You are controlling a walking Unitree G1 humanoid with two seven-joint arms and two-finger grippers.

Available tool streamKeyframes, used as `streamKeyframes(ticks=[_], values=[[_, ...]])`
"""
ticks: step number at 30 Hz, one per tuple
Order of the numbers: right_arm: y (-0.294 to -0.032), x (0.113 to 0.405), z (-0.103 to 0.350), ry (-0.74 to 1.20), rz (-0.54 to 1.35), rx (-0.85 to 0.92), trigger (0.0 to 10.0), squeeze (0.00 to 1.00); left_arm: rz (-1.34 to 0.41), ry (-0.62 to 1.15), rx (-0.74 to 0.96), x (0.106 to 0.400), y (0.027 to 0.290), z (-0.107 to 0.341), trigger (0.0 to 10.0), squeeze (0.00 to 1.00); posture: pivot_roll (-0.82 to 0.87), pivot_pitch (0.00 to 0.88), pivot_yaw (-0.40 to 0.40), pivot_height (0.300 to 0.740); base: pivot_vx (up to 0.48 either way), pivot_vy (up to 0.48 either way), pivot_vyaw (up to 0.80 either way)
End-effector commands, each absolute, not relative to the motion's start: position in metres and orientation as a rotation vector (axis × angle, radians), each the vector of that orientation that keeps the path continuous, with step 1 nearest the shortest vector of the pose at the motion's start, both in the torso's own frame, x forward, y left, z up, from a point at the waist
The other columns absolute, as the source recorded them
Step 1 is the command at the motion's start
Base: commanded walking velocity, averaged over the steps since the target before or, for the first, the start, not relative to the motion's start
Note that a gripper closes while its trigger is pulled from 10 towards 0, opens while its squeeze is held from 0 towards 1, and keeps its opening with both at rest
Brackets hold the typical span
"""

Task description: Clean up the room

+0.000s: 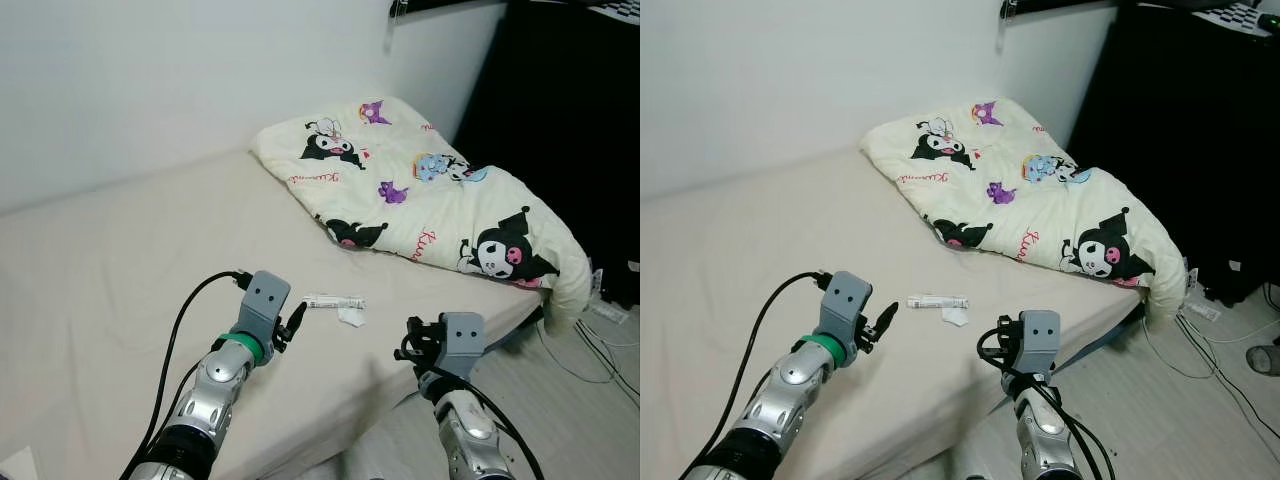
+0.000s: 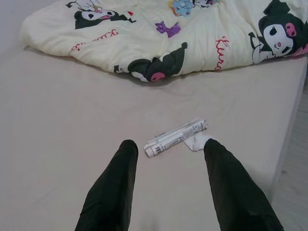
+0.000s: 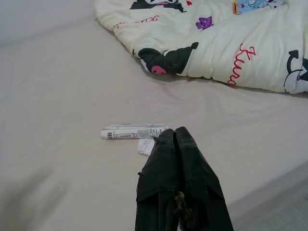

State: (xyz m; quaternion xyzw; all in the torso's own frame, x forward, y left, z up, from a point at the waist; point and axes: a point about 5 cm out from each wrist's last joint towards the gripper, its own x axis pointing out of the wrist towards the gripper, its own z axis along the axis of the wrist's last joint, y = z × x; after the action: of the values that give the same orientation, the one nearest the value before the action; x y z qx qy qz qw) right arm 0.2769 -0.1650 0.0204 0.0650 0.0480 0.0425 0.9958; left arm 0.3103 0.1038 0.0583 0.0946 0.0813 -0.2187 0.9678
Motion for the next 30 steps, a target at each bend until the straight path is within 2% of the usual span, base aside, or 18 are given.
streamKeyframes(ticks=[1,24,30], values=[[-0.1654,0.2737,0.0162,0.116,0.078,0.14,10.0,0.0,-0.445,0.189,0.188,0.3065,0.1047,0.0524,10.0,0.0,-0.06,0.048,0.057,0.74,0.0,0.0,0.0],[-0.1649,0.2724,0.0155,0.117,0.078,0.139,10.0,0.0,-0.454,0.187,0.197,0.3046,0.1039,0.0516,10.0,0.0,-0.05,0.053,0.056,0.74,0.0,0.0,0.0],[-0.1652,0.2723,0.0154,0.117,0.078,0.138,10.0,0.0,-0.476,0.181,0.21,0.3034,0.1014,0.0519,10.0,0.0,-0.06,0.053,0.056,0.74,0.0,-0.48,0.0]])
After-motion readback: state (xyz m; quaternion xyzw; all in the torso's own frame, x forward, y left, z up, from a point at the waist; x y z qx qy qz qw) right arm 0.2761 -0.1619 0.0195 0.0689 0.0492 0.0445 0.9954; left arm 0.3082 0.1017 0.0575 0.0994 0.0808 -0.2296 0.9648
